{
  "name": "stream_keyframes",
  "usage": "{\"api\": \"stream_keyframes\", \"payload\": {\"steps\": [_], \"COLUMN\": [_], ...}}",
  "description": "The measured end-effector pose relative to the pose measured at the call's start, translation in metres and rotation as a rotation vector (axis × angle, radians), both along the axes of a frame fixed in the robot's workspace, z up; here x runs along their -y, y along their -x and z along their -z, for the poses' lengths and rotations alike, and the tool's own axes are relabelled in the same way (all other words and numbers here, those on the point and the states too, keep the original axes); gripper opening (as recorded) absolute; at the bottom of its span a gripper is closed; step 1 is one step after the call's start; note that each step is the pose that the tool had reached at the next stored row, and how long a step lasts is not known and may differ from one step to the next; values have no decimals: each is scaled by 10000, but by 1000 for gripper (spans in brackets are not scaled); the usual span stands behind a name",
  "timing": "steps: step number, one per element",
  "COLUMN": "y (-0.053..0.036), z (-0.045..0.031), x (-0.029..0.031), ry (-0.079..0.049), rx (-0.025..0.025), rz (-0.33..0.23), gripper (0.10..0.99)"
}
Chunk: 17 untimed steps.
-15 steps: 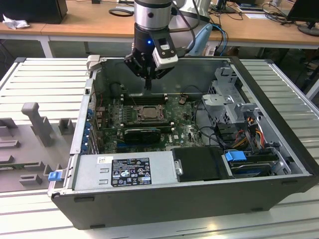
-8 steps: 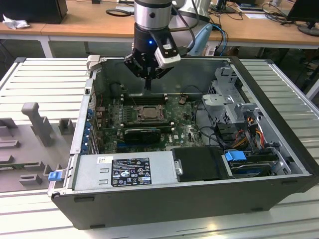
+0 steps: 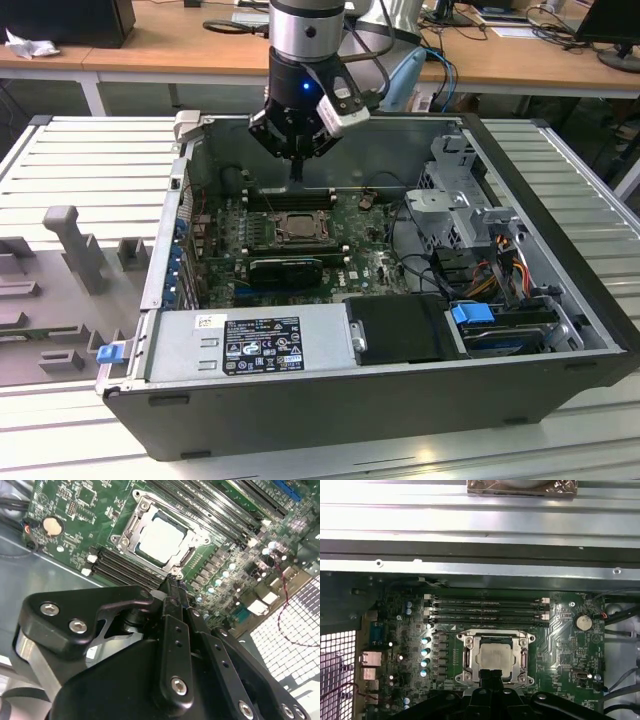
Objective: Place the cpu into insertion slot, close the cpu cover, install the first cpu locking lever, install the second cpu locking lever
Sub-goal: 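Install the first cpu locking lever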
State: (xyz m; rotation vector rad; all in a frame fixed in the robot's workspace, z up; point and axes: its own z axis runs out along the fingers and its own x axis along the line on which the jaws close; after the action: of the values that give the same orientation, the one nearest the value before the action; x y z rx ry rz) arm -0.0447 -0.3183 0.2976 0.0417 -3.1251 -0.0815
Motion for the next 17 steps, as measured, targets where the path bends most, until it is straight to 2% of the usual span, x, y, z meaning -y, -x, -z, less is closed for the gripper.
{"api": "stream_keyframes", "payload": {"steps": [1,3,4,5,6,8,10,17], "y": [21,83,141,179,204,303,339,388], "z": [1,5,8,9,10,12,13,13], "x": [0,0,1,0,0,0,0,0], "ry": [-36,-73,-77,-77,-78,-78,-79,-79], "rx": [17,107,225,283,315,418,448,452], "rz": [-1,1,0,1,1,0,-1,-1], "gripper": [106,106,106,106,106,106,106,106]}}
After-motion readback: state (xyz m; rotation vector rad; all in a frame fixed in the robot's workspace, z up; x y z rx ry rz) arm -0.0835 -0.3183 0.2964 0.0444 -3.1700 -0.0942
